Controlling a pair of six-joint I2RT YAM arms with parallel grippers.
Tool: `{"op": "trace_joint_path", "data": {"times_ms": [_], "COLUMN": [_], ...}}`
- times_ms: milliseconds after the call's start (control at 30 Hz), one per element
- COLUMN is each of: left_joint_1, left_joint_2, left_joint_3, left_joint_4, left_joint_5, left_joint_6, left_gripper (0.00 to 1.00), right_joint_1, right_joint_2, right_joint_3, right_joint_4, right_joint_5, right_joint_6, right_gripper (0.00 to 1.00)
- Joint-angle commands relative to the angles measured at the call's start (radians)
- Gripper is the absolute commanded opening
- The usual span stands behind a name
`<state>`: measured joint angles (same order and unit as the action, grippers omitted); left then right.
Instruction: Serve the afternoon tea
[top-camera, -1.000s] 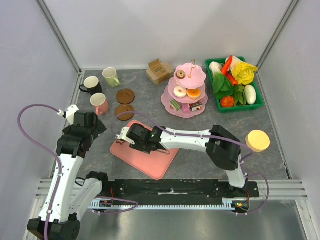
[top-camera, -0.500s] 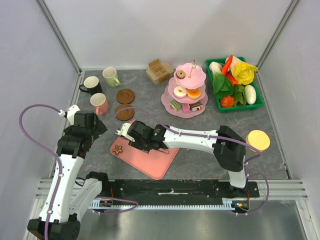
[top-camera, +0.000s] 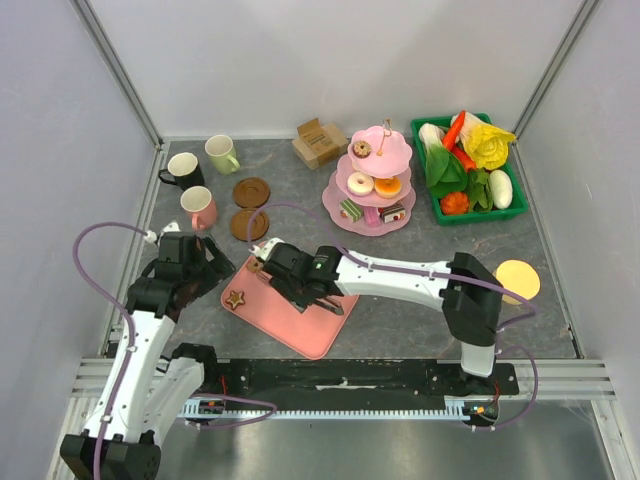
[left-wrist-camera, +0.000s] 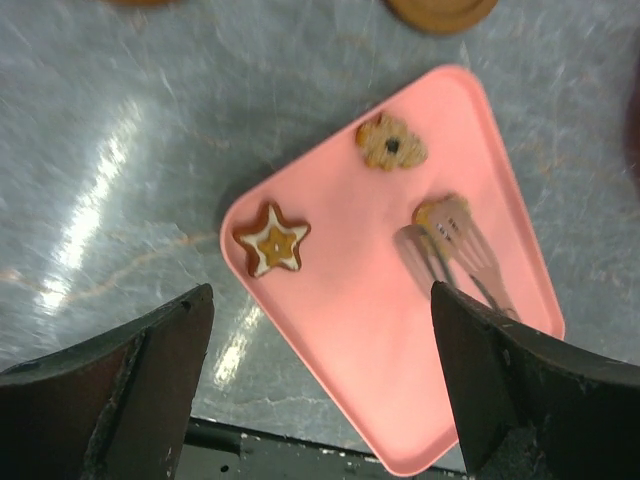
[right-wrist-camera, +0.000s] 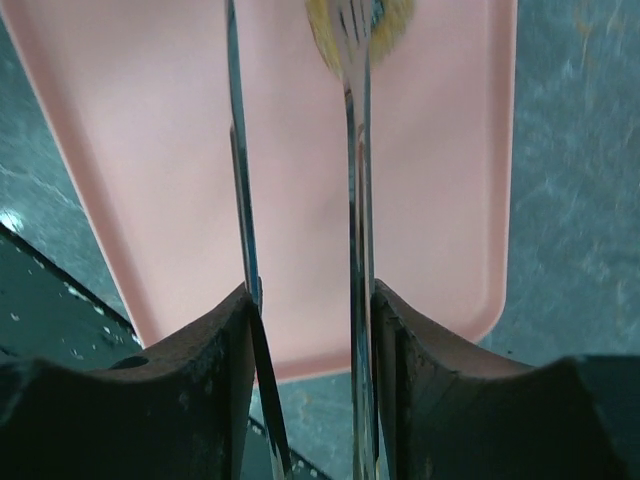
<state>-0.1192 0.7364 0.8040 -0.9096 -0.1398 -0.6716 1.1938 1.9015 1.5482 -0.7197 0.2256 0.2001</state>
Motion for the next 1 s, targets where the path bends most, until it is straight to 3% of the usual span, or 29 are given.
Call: {"op": "trace_joint_path", "data": {"times_ms": [0,100,233,533,967], "left_joint_1": [0.003,-0.002,-0.010,-0.049,-0.137], "left_joint_2": [0.003,0.043,0.095,0.195,0.350], "left_joint_3": [-0.115,-0.166,-0.218,-0.270,-0.259], "left_joint_4": [0.093,0.172,0.250,0.405,0.469], "left_joint_5": [0.135,0.206,0.144,0.164,0.072], "left_joint_6": [-0.129,-0.180,-0.220,-0.236,-0.253], "left_gripper": [0.95,0.94,0.94,0.93,0.92], "right_joint_1": [-0.003,-0.005,-0.010,-0.034,-0.042], "right_joint_2": [-0.149,-0.196,-0.239,-0.256,-0.277], "right_joint_3": [-0.091,-0.125,-0.154,-0.184,-0.198], "right_joint_4": [-0.024,-0.023,-0.023,-0.032,-0.047], "right_joint_5": [0.035,0.026,0.035,0.044,0.067], "right_joint_6": [0.154,0.179,0.193,0.193,0.186], "right_gripper": [0.51,0.53,0.55,0.58,0.60]}}
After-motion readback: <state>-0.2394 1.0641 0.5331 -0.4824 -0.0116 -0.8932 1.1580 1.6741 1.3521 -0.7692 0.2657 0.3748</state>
